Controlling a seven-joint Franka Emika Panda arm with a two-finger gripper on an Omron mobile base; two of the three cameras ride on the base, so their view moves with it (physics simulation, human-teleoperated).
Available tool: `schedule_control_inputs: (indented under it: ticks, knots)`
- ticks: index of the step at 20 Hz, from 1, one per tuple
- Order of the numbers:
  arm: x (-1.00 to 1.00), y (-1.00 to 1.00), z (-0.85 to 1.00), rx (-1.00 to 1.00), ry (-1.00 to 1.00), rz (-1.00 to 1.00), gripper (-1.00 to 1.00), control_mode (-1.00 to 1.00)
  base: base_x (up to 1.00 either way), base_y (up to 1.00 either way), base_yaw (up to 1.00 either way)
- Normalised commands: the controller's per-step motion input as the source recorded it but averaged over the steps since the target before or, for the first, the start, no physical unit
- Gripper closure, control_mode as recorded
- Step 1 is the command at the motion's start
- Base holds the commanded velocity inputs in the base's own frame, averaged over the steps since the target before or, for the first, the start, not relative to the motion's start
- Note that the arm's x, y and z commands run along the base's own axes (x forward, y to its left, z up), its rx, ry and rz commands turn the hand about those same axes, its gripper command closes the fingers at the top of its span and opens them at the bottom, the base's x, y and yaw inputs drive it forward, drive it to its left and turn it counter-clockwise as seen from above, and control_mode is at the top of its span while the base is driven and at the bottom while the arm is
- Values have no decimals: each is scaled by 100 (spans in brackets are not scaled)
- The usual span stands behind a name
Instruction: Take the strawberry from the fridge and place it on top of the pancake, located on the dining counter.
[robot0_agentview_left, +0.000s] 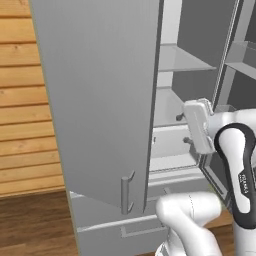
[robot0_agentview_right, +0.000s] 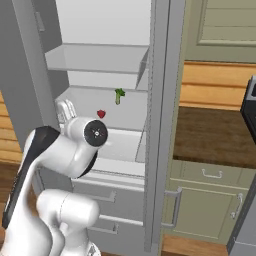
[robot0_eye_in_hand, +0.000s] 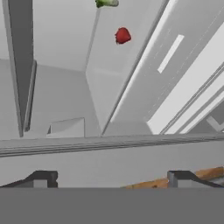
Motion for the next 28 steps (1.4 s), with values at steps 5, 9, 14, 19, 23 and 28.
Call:
schedule_control_inputs:
  ticks: [5,9,14,19,23,28]
  knots:
    - [77,16,-42,7,0,10,-100,-100,0,0,0]
    - [67,23,-34,4,0,11,-100,-100,0,0,0]
    - [34,26,-19,1,0,14,-100,-100,0,0,0]
    - [0,54,-1,1,0,20,-100,-100,0,0,0]
    - [-43,63,0,0,0,25,-100,-100,0,0,0]
    - [-82,60,0,0,-1,27,-100,-100,0,0,0]
